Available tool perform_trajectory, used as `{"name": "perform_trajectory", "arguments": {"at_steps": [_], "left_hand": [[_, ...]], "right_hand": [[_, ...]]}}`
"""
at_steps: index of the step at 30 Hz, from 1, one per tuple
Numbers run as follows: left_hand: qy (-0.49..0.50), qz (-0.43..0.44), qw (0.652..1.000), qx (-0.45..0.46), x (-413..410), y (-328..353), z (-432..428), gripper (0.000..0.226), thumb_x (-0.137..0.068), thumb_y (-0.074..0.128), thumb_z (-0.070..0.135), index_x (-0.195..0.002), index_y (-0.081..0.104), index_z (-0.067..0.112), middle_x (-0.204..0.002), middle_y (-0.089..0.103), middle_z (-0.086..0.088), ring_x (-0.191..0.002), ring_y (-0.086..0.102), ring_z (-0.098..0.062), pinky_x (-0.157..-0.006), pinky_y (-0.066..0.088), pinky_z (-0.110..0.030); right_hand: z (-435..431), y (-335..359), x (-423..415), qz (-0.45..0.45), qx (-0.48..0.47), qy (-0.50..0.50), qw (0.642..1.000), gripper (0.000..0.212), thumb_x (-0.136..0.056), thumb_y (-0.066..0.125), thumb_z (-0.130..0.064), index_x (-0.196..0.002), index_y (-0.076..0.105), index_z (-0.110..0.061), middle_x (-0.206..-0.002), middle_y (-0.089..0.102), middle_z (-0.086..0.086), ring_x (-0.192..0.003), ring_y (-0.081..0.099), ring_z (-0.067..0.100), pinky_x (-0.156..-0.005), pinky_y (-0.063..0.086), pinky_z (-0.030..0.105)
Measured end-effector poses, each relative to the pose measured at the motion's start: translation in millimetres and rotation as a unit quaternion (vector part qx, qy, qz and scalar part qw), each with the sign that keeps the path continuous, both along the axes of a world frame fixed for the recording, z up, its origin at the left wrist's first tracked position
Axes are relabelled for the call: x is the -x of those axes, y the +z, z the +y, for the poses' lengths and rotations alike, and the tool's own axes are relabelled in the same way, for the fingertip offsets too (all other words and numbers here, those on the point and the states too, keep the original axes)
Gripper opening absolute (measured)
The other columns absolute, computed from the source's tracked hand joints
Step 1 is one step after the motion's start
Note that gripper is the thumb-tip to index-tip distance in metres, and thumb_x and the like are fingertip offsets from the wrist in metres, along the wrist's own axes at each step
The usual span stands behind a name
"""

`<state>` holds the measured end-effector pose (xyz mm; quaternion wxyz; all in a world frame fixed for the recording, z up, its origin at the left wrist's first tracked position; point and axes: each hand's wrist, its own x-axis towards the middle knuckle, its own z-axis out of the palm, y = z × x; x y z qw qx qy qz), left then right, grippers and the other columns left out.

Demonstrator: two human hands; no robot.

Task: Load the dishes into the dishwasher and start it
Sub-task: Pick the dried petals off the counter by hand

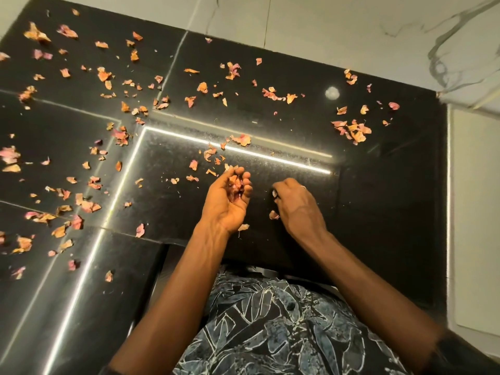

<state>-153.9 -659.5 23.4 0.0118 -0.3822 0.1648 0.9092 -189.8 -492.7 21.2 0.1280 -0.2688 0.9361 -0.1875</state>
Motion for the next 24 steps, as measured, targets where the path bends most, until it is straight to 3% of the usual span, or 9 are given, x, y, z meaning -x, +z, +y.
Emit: {"name": "perform_trajectory", "arguments": {"at_steps": [6, 8, 10, 13, 17, 20, 24], "left_hand": [[0.022, 0.012, 1.000, -0.006, -9, 4, -9, 0.026, -0.102, 0.051, 0.021, -0.089, 0.067, 0.005, -0.079, 0.064, -0.008, -0.064, 0.060, -0.011, -0.056, 0.054, -0.018], [0.027, 0.010, 1.000, -0.010, -13, 3, -11, 0.027, -0.102, 0.052, 0.021, -0.088, 0.067, 0.005, -0.080, 0.064, -0.008, -0.065, 0.058, -0.011, -0.057, 0.054, -0.018], [0.027, 0.009, 1.000, -0.012, -16, 1, -13, 0.027, -0.102, 0.051, 0.022, -0.088, 0.068, 0.005, -0.081, 0.063, -0.008, -0.067, 0.057, -0.011, -0.058, 0.054, -0.017], [0.025, 0.009, 1.000, -0.007, -15, 1, -14, 0.027, -0.102, 0.052, 0.022, -0.088, 0.067, 0.005, -0.082, 0.064, -0.008, -0.066, 0.060, -0.011, -0.058, 0.055, -0.018], [0.021, 0.006, 1.000, -0.003, -10, 4, -14, 0.026, -0.102, 0.052, 0.022, -0.087, 0.066, 0.005, -0.081, 0.065, -0.008, -0.064, 0.062, -0.011, -0.057, 0.055, -0.019], [0.006, -0.001, 1.000, 0.011, -8, 5, -10, 0.025, -0.101, 0.053, 0.022, -0.088, 0.067, 0.006, -0.081, 0.065, -0.009, -0.064, 0.061, -0.012, -0.057, 0.055, -0.018], [-0.026, -0.006, 0.999, 0.020, -8, 7, 0, 0.023, -0.101, 0.054, 0.022, -0.087, 0.066, 0.007, -0.080, 0.066, -0.008, -0.065, 0.062, -0.011, -0.058, 0.055, -0.018]], "right_hand": [[3, -6, 24, -0.024, 0.049, -0.073, 0.996, 0.032, -0.089, 0.064, -0.001, -0.118, 0.067, -0.014, -0.113, 0.062, 0.004, -0.104, 0.059, 0.021, -0.090, 0.051, 0.035], [5, -8, 25, -0.048, 0.007, -0.048, 0.998, 0.037, -0.089, 0.068, -0.007, -0.125, 0.067, -0.019, -0.119, 0.060, 0.000, -0.111, 0.056, 0.019, -0.091, 0.044, 0.025], [0, -9, 17, -0.028, -0.018, 0.014, 0.999, 0.038, -0.090, 0.069, -0.008, -0.126, 0.067, -0.020, -0.121, 0.058, -0.001, -0.109, 0.054, 0.020, -0.087, 0.044, 0.025], [-12, -9, 0, 0.031, -0.041, 0.080, 0.995, 0.023, -0.091, 0.061, -0.004, -0.110, 0.072, -0.013, -0.107, 0.059, 0.003, -0.095, 0.055, 0.022, -0.075, 0.052, 0.034], [-23, -4, 4, 0.048, -0.050, 0.088, 0.994, 0.013, -0.090, 0.057, -0.003, -0.081, 0.065, -0.009, -0.084, 0.056, 0.005, -0.078, 0.057, 0.025, -0.064, 0.050, 0.039], [-17, -3, 33, -0.004, 0.006, -0.034, 0.999, 0.015, -0.085, 0.062, -0.001, -0.079, 0.070, -0.013, -0.084, 0.064, 0.002, -0.080, 0.061, 0.021, -0.067, 0.049, 0.032], [-3, 17, 61, -0.121, 0.110, -0.239, 0.957, 0.017, -0.083, 0.074, -0.002, -0.079, 0.077, -0.018, -0.081, 0.073, -0.006, -0.076, 0.071, 0.011, -0.076, 0.060, 0.033]]}}
